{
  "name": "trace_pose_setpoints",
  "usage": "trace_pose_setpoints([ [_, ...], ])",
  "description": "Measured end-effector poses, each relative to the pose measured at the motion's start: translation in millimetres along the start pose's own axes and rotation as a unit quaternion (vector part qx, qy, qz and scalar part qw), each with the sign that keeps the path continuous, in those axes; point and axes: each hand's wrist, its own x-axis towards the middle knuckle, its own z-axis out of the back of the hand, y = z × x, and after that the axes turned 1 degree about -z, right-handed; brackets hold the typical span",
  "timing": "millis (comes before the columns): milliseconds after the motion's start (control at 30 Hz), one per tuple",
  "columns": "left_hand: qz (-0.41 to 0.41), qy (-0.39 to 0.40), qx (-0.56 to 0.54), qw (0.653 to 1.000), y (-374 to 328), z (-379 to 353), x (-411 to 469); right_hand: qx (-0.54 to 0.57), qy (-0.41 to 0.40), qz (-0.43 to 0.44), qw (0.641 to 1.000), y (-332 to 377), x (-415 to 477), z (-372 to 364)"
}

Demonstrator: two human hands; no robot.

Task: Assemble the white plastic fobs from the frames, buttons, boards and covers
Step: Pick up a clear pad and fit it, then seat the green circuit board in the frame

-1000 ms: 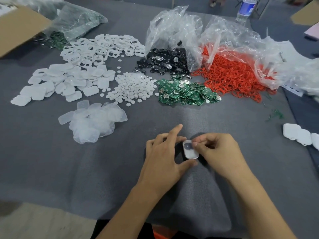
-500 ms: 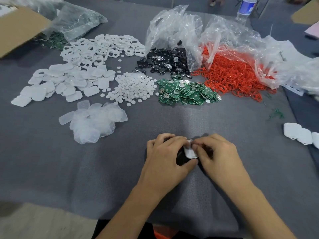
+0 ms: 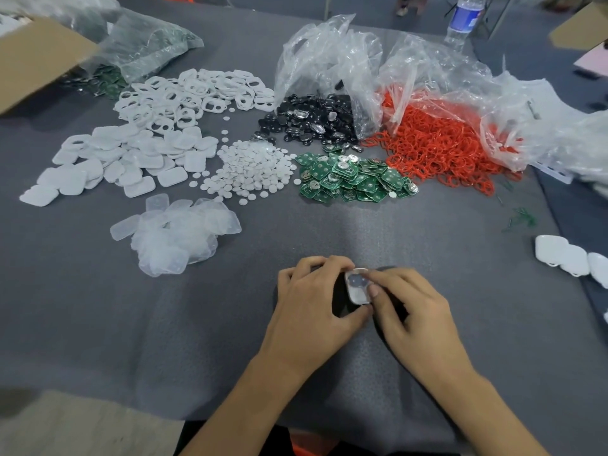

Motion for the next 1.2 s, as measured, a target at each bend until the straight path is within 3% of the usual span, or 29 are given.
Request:
trace_pose_setpoints([
  [500,0.016,0.018,-0.009,1.000,1,2,0,-0.003,0.007,-0.007,1.000,1,-2,-2],
  [700,0.030,0.022,-0.047,0.998,-1,7,-2,0.040,-0.037,-0.039,0.998,3,1,-2],
  [900,0.096,-0.034,-0.169,0.980,-2,5,22,0.082,-0.064,-0.138,0.985,3,28,-4],
  [1067,0.098,-0.073,-0.142,0.982,-1,2,62,0.047,-0.020,-0.172,0.984,6,77,-15],
  [1200,0.093,-0.102,-0.110,0.984,-2,2,101,0.010,-0.044,-0.152,0.987,11,123,-26],
])
